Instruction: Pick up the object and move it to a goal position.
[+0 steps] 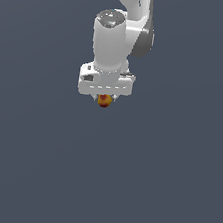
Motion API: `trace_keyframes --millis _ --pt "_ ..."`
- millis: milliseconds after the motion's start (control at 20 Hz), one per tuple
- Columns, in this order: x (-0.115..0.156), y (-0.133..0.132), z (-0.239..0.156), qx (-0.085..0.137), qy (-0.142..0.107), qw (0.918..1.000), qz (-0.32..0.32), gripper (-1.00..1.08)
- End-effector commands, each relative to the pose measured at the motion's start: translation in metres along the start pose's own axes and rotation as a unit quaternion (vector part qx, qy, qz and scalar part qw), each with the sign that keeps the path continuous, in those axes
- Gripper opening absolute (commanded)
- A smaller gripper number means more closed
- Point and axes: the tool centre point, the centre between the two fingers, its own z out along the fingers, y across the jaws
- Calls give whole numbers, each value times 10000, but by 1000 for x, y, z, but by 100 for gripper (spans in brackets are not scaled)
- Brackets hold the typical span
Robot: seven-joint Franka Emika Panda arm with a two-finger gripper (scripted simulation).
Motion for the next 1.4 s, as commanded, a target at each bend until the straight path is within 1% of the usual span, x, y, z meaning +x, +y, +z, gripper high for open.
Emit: trace_keyframes --millis 0,450,800,1100,1350 --pt "-7 -7 -27 -3 5 10000 0 -100" --pt "-32 -35 -125 -3 5 10000 0 -100" --pt "-49 -54 -194 -3 5 10000 0 -100" --pt "-58 -65 -237 0 6 10000 0 -100" --pt "-61 -71 -258 0 6 10000 0 -100"
